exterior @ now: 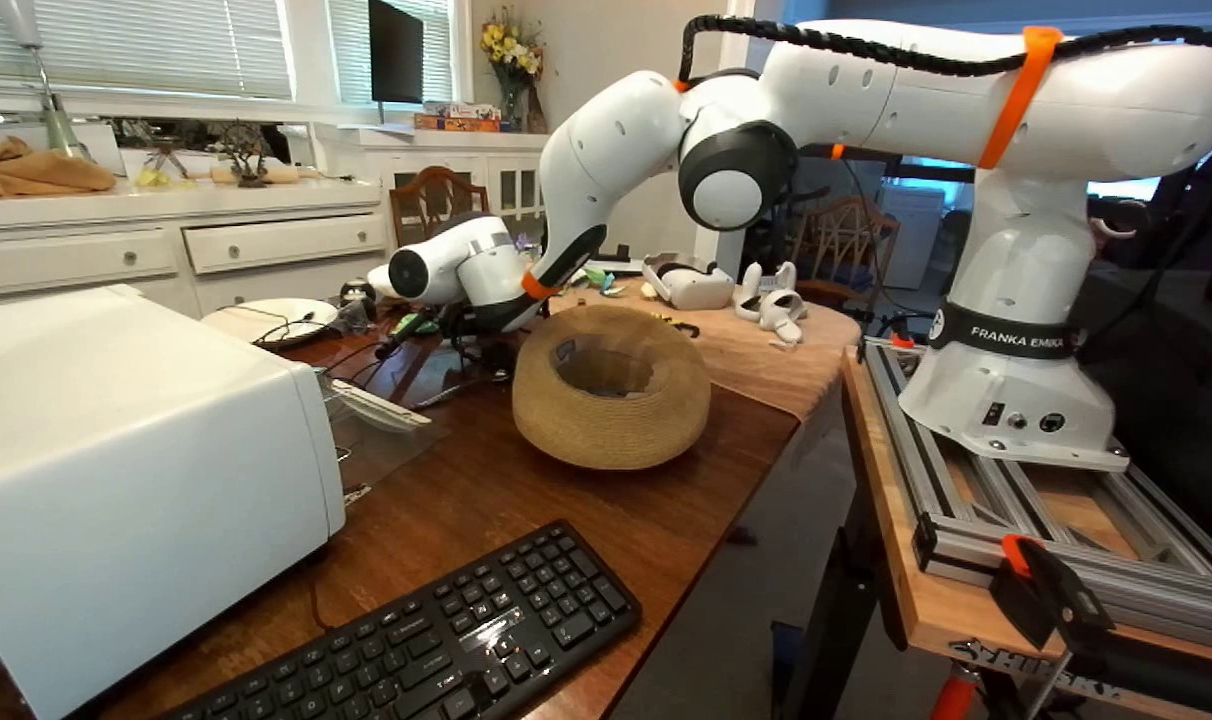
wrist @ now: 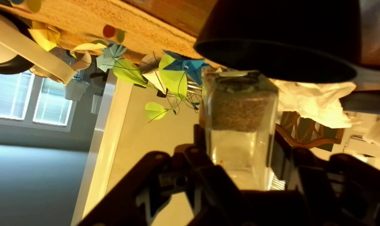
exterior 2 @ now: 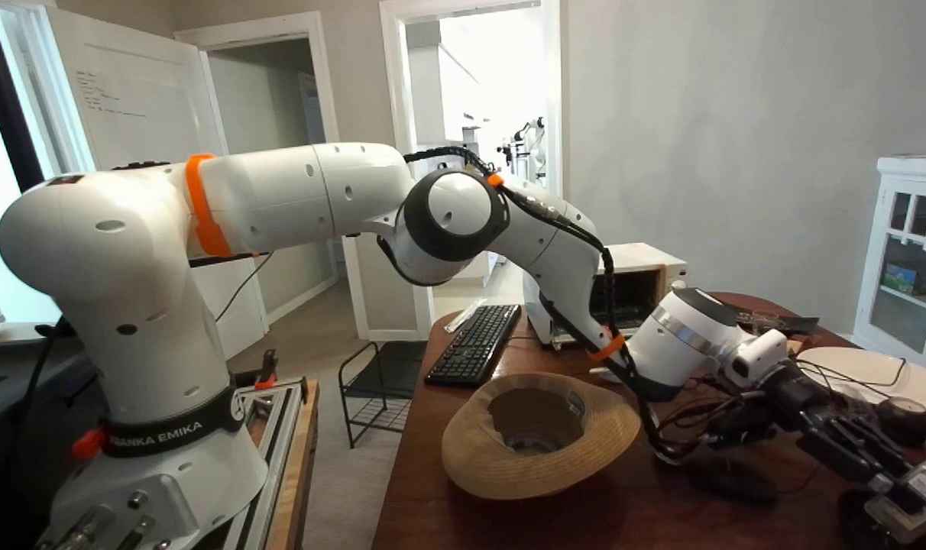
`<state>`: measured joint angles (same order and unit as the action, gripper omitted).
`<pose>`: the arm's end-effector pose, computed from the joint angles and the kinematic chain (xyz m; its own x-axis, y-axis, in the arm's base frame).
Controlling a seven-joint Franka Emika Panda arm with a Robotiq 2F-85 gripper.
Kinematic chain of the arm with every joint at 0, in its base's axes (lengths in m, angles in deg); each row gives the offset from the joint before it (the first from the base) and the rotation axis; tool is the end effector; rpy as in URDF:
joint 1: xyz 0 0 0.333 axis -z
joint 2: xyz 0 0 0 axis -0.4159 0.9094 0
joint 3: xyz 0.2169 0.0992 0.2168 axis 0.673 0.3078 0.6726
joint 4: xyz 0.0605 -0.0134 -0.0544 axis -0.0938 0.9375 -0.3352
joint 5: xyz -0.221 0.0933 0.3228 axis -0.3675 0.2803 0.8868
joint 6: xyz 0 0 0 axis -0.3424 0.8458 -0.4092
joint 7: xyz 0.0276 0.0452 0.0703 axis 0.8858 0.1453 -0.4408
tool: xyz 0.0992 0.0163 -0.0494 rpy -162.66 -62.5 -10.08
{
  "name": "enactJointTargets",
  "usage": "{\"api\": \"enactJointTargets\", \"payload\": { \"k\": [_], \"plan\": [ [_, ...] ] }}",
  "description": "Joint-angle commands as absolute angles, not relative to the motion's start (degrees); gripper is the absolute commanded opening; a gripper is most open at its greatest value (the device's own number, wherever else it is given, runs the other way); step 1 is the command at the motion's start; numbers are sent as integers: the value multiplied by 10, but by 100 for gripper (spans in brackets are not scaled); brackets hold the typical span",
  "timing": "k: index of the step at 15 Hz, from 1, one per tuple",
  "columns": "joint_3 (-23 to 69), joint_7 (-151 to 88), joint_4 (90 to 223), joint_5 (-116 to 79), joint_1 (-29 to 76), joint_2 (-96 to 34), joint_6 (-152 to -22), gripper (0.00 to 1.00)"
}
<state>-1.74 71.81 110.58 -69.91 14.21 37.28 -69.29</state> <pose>0.7774 -0.1103 0.0442 0.2758 -0.2183 0.9361 -0.9526 -0.1923 0.2358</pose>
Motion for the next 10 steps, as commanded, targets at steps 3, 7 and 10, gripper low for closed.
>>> {"api": "enactJointTargets", "payload": {
  "k": [3,7,10],
  "plan": [
    [22,726,1090,-765,157,376,-681,24],
    [38,732,1090,-783,164,377,-678,24],
    [45,738,1093,-792,168,377,-679,24]
  ]
}}
